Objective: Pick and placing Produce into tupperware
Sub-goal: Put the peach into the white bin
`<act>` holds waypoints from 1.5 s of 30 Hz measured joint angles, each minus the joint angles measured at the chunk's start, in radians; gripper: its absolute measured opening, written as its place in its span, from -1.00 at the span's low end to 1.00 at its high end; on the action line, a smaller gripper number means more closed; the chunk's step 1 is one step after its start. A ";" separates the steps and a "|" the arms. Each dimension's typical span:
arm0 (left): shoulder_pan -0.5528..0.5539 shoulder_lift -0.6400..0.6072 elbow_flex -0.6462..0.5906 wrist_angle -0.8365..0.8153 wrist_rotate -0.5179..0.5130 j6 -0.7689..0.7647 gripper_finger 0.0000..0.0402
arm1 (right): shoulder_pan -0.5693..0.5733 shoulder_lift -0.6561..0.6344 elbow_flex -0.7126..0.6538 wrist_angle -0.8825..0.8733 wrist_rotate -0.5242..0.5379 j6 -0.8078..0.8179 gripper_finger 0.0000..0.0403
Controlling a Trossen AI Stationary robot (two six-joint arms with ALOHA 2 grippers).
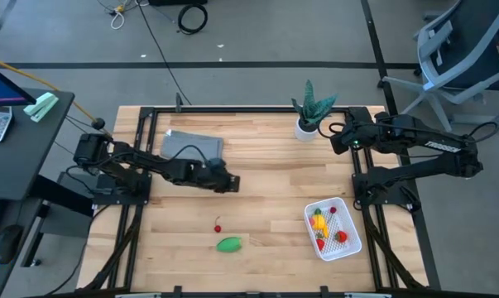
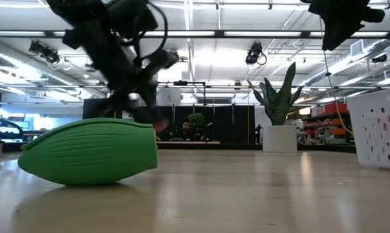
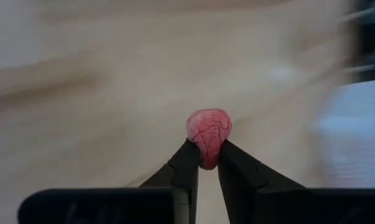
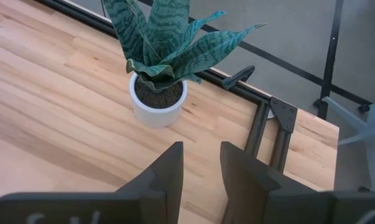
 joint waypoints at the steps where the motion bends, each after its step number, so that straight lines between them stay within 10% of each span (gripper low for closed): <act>1: 0.000 0.000 0.000 0.072 -0.013 0.017 -0.71 | 0.000 0.000 0.000 0.000 0.000 0.000 -0.43; 7: 0.002 0.000 0.022 0.407 -0.104 0.112 -0.70 | 0.000 0.000 0.000 0.000 0.000 0.000 -0.43; 20: 0.009 0.248 0.548 0.427 -0.119 0.477 -0.68 | 0.000 0.000 0.000 0.013 0.002 0.000 -0.43; 33: -0.033 0.768 1.173 0.285 0.188 0.560 -0.67 | 0.000 0.000 -0.001 0.014 0.092 -0.035 -0.43; 45: -0.086 0.954 1.331 0.152 0.288 0.780 -0.59 | 0.000 0.000 0.000 0.014 0.117 -0.053 -0.43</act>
